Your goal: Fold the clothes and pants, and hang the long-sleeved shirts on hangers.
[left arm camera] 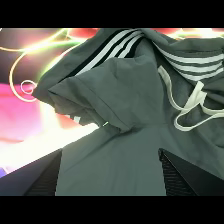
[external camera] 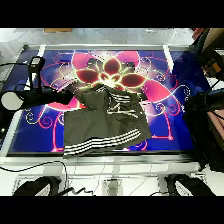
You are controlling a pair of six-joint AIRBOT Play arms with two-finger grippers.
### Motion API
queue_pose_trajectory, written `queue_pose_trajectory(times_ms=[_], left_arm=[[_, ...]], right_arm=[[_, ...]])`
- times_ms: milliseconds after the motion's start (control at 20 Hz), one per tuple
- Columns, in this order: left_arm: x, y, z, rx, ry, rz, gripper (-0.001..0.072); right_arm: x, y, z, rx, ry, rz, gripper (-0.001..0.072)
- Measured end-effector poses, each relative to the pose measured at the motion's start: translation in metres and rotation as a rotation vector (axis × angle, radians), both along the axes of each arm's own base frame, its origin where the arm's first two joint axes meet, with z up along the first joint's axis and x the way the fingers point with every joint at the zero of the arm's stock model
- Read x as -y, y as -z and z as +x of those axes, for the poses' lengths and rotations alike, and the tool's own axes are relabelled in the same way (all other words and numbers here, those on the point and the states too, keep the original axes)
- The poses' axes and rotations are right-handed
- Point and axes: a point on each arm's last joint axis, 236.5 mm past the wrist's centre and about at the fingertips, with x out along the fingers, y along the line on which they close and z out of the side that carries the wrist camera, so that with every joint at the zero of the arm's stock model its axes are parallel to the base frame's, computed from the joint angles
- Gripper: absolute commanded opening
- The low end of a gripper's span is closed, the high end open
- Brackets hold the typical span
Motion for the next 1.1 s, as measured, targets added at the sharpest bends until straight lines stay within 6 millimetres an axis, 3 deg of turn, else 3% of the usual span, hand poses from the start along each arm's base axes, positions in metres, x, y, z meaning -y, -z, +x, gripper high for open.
queue_pose_trajectory(times_ms=[500,900,1100], left_arm=[[0.0,0.0,0.0,0.0,0.0,0.0,0.069],[0.001,-0.003,0.002,0.01,-0.003,-0.012,0.069],[0.009,-0.009,0.003,0.02,-0.005,-0.063,0.069]], right_arm=[[0.0,0.0,0.001,0.003,0.0,0.0,0.0027],[0.004,-0.03,0.05,0.258,-0.085,-0.073,0.0036],[0.004,-0.038,0.06,0.321,-0.188,-0.141,0.0035]])
